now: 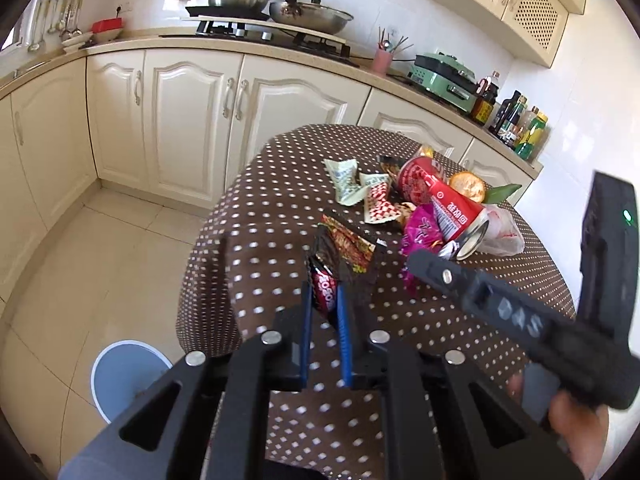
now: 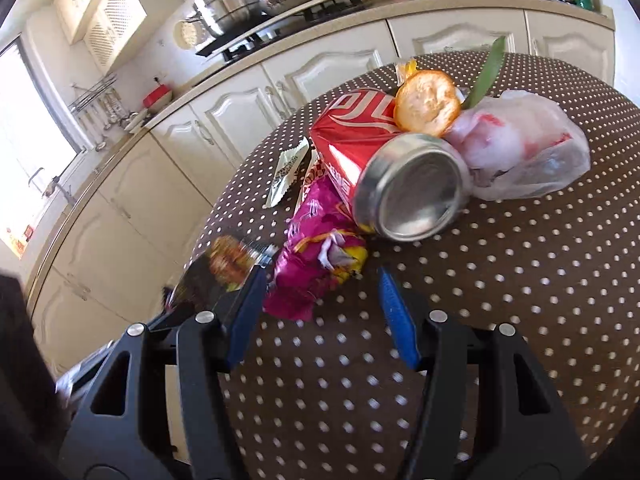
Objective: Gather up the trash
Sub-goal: 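Grasp the pink snack bag with the right gripper while the left grasps a dark wrapper, then carry both wrappers to the blue bin and open both grippers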
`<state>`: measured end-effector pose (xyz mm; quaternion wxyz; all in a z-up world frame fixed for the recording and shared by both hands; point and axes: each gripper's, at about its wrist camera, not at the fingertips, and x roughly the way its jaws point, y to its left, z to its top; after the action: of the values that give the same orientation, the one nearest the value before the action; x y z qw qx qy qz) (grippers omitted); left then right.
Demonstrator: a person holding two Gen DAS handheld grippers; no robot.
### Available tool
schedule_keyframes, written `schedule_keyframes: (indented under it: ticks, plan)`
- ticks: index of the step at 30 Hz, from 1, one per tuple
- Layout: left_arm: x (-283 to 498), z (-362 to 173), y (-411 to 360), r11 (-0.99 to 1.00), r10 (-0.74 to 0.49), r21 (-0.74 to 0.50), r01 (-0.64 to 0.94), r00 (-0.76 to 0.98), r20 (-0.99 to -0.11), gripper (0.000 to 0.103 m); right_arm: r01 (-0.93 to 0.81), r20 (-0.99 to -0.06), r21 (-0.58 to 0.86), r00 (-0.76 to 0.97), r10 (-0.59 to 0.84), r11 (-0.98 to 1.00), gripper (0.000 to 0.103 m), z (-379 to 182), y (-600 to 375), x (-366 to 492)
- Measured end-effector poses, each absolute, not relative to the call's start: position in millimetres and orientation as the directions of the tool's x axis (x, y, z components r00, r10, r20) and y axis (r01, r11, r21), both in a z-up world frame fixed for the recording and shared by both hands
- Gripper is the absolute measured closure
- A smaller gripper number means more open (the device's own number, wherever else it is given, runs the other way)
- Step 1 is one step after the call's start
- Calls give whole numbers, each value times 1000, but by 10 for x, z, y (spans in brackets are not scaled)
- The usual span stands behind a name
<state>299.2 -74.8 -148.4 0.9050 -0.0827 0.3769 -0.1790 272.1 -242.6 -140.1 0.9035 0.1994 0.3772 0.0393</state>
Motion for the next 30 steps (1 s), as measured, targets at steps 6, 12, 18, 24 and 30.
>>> schedule_keyframes:
  ticks: [6, 12, 18, 24, 30]
  plan:
    - [2903, -1446, -544, 918, -396, -300, 260, 662, -636, 92, 106, -679, 405, 700, 221, 908, 59, -1425, -2357, 2865]
    - [2754, -1371, -362, 914, -403, -309, 264, 682, -610, 92, 61, -650, 388, 725, 226, 919, 60, -1389, -2249, 2716]
    - [2581, -1327, -19, 918, -385, -324, 230, 712, -587, 92, -35, -609, 379, 743, 278, 925, 60, -1255, -1915, 2509]
    - [2426, -1381, 446, 935, -323, -320, 153, 740, -590, 92, -162, -597, 350, 721, 353, 923, 60, -1207, -1316, 2441]
    - [2366, -1700, 997, 951, -232, -307, 31, 727, -646, 92, -252, -651, 317, 644, 403, 914, 60, -1529, -653, 2588]
